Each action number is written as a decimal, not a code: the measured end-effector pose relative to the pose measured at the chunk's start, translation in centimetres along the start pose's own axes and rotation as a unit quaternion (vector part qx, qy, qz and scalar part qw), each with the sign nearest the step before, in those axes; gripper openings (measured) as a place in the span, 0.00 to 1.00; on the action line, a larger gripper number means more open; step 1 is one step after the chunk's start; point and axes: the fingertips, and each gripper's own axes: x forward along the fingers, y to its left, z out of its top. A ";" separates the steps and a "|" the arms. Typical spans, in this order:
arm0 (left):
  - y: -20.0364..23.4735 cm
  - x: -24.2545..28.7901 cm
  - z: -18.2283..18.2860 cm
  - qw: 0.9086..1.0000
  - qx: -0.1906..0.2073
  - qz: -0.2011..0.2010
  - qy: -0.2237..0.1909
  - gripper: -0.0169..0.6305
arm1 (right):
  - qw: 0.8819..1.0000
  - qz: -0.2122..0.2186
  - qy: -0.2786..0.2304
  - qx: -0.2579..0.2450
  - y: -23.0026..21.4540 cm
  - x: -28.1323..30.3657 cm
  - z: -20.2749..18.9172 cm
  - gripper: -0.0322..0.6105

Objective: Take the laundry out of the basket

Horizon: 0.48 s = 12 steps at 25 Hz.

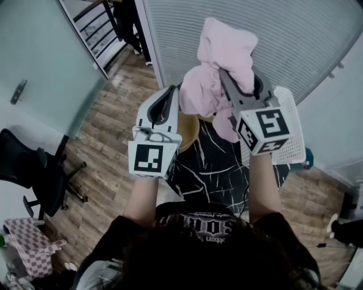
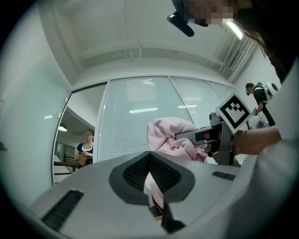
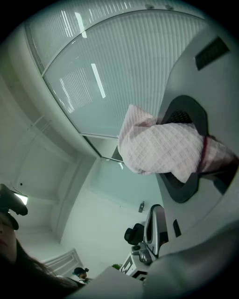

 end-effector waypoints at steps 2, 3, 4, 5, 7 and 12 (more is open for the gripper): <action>0.0 -0.3 -0.3 1.000 -0.002 -0.003 0.000 0.02 | 1.000 0.002 0.004 0.003 0.9 -0.2 -0.7 0.32; 0.1 -0.5 -0.4 1.000 -0.004 -0.005 0.000 0.02 | 1.000 0.002 0.006 0.004 1.4 -0.3 -1.0 0.32; 0.1 -0.7 -0.5 1.000 -0.005 -0.006 0.000 0.02 | 1.000 0.001 0.008 0.005 1.8 -0.4 -1.4 0.32; 0.2 -0.8 -0.6 1.000 -0.007 -0.007 0.001 0.02 | 1.000 0.000 0.010 0.006 2.1 -0.5 -1.7 0.32; 0.3 -0.9 -0.6 1.000 -0.010 -0.008 0.002 0.02 | 1.000 -0.002 0.013 0.006 2.7 -0.7 -2.1 0.32; 0.5 -1.2 -0.7 1.000 -0.012 -0.012 0.002 0.02 | 1.000 -0.002 0.018 0.013 3.9 -1.2 -3.3 0.31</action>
